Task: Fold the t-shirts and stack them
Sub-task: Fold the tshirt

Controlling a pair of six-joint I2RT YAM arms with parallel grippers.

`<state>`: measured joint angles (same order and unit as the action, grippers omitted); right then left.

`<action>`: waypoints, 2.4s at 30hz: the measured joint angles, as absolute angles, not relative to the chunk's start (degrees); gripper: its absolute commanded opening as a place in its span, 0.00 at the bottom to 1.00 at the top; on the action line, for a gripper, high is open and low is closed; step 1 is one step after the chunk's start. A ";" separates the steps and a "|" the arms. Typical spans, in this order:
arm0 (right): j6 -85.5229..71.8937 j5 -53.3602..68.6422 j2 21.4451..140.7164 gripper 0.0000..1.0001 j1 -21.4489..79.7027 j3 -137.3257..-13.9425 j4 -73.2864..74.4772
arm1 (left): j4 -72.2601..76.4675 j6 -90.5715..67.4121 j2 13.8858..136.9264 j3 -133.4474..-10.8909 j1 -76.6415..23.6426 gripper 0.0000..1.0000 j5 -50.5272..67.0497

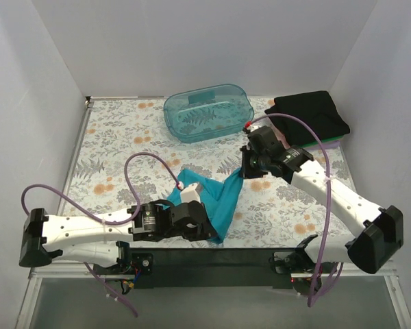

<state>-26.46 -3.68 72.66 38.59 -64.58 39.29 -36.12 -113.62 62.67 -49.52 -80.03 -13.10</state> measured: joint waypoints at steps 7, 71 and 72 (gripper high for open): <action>-25.30 -3.20 83.66 0.01 43.07 -77.49 37.47 | -41.56 -114.15 54.63 -46.92 -73.32 0.00 -14.13; -28.53 23.07 125.38 0.98 46.13 -95.50 8.88 | -38.57 -113.97 60.49 -36.14 -32.05 0.98 -18.94; -28.75 23.07 126.45 0.98 46.13 -95.24 8.91 | -38.04 -113.75 61.21 -35.18 -30.37 0.98 -18.24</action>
